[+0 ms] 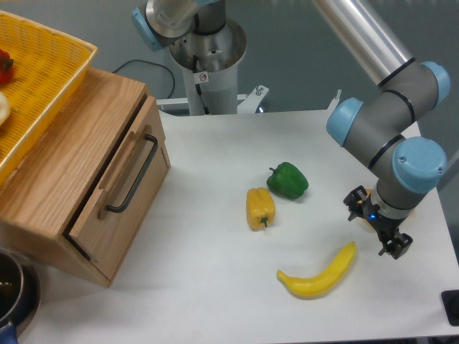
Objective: Slide open the top drawer
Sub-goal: 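Lift the gripper and swing it toward the wooden cabinet, then move the gripper over the drawer's black bar handle and lower it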
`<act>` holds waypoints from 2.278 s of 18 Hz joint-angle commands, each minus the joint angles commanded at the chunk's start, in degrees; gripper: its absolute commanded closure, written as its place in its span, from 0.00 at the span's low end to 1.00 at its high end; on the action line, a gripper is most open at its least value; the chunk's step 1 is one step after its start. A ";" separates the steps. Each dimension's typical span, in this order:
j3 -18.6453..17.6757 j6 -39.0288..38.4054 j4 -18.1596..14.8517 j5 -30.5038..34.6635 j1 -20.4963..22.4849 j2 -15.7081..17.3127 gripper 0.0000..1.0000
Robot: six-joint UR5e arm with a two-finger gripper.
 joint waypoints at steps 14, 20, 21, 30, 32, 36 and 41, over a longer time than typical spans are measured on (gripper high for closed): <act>-0.96 -6.58 0.70 -0.26 -0.70 1.05 0.00; -3.77 -16.76 0.62 -1.75 -2.28 3.51 0.00; -4.74 -19.48 0.70 -3.06 -2.55 4.39 0.00; -8.70 -41.19 2.55 -1.58 -7.64 10.19 0.00; -8.61 -45.08 1.85 -1.05 -8.09 12.73 0.00; -9.23 -53.50 -0.96 -1.58 -8.43 19.50 0.00; -9.93 -60.19 -7.55 -2.63 -13.61 24.16 0.00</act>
